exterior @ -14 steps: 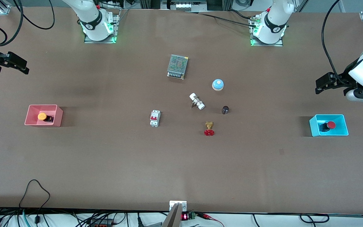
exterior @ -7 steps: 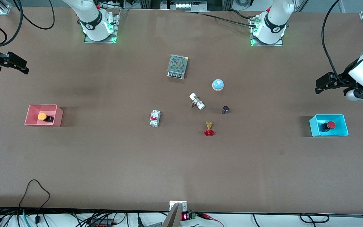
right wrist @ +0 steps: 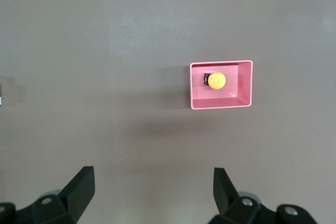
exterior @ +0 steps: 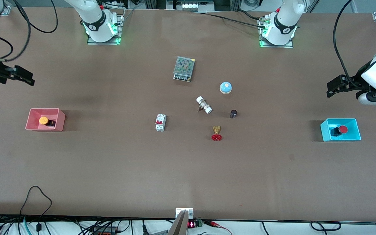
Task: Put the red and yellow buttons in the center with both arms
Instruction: 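Move the right gripper to the pink box while the left gripper reaches the cyan box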
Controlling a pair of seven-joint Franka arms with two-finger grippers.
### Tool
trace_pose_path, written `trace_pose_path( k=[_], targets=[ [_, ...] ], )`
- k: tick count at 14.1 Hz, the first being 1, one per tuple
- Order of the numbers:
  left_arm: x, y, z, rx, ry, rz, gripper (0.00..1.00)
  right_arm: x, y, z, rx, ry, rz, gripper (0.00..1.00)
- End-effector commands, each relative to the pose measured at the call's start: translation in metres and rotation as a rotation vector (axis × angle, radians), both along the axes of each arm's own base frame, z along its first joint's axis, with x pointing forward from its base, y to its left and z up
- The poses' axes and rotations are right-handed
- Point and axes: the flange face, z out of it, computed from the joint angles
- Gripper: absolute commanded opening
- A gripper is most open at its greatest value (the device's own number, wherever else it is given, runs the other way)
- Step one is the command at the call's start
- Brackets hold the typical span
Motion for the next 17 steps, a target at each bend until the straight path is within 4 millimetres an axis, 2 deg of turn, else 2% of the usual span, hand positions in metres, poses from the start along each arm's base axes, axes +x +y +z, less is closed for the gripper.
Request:
trace_pose_path(
  k=[1, 3, 4, 6, 7, 8, 9, 10, 12, 15, 17],
  targets=[
    [0.004, 0.0, 0.005, 0.018, -0.002, 0.004, 1.0, 0.012, -0.003, -0.027, -0.007, 0.045, -0.003, 1.0],
    [0.008, 0.002, -0.005, 0.01, 0.016, 0.071, 1.0, 0.017, -0.013, -0.043, -0.012, 0.065, -0.02, 1.0],
    [0.009, 0.01, -0.007, 0.007, 0.018, 0.108, 1.0, 0.02, -0.017, -0.051, -0.015, 0.073, -0.026, 1.0],
    [0.01, -0.004, -0.009, 0.009, 0.02, 0.103, 1.0, 0.03, -0.025, -0.067, -0.021, 0.064, -0.036, 1.0],
    [0.01, -0.002, -0.008, 0.006, 0.019, 0.109, 1.0, 0.035, -0.028, -0.078, -0.025, 0.063, -0.04, 1.0],
    [0.015, 0.002, -0.02, 0.009, 0.039, 0.115, 1.0, 0.041, -0.033, -0.091, -0.032, 0.063, -0.045, 1.0],
    [0.021, 0.007, -0.039, 0.014, 0.077, 0.12, 1.0, 0.045, -0.046, -0.104, -0.034, 0.065, -0.063, 1.0],
    [0.02, 0.025, -0.051, 0.024, 0.112, 0.12, 1.0, 0.049, -0.052, -0.121, -0.035, 0.074, -0.062, 1.0],
    [0.019, 0.073, -0.076, 0.014, 0.186, 0.136, 1.0, 0.052, -0.06, -0.148, -0.035, 0.078, -0.038, 1.0],
    [0.034, 0.111, -0.119, 0.014, 0.195, 0.165, 1.0, 0.051, -0.086, -0.199, -0.032, 0.082, -0.016, 1.0],
    [0.044, 0.142, -0.145, 0.094, 0.183, 0.166, 1.0, 0.051, -0.105, -0.227, -0.028, 0.095, 0.011, 1.0]
  ],
)
